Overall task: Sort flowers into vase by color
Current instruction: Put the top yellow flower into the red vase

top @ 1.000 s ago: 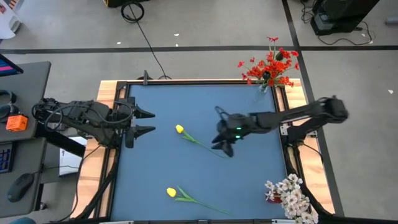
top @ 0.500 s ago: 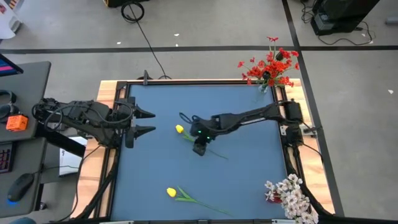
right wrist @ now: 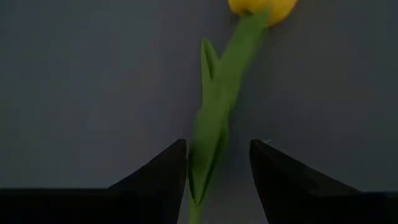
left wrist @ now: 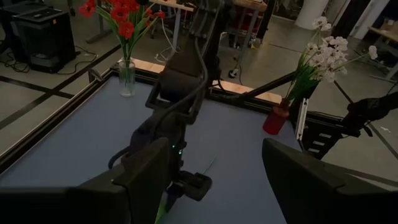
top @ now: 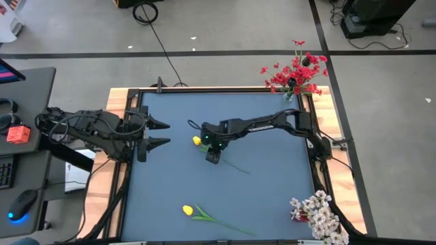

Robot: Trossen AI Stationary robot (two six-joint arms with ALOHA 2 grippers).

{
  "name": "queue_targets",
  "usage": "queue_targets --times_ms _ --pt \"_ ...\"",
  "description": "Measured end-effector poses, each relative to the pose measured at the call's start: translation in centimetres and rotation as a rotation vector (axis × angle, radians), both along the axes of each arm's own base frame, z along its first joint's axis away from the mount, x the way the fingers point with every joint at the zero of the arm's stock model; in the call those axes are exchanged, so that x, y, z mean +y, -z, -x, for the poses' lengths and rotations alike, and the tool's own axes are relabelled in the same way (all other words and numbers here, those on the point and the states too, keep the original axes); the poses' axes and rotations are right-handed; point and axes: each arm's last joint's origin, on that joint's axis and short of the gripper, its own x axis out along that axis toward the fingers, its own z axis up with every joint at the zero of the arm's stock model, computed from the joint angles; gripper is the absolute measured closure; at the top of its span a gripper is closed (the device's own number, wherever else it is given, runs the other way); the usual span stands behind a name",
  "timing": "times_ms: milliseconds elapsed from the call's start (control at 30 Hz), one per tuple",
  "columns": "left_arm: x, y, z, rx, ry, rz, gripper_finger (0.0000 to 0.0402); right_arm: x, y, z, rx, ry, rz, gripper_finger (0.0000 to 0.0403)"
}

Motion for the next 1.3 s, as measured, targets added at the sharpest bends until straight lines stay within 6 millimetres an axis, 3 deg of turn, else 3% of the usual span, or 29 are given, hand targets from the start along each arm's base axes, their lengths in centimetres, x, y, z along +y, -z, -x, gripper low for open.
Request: queue_targets --times_ms 167,467,733,867,1067,1300 --pt "0.0 0.0 0.0 0.0 0.0 0.0 0.0136 -0.3 0.6 0.1 0.015 0.008 0.014 0.0221" --pt "0.0 0.0 0.0 0.0 0.0 0.0 0.0136 -0.5 1.6 -0.1 0.04 0.034 -0.034 0.0264" --pt "0.0 0.0 0.0 0.0 0.0 0.0 0.0136 -1.1 1.6 0.1 0.05 0.127 -0.099 0.0375" --pt "0.0 0.0 0.0 -0.001 0.0 0.0 0.0136 -0.9 -0.1 -0.1 -0.018 0.145 -0.113 0.0385" --pt "0.0 0.0 0.0 0.0 0.0 0.0 0.0136 -0.2 -6.6 0.3 -0.26 0.163 -0.039 0.0391" --pt "0.0 0.0 0.0 0.0 0.0 0.0 0.0136 2.3 -11.1 4.4 -0.556 0.137 -0.051 0.0391"
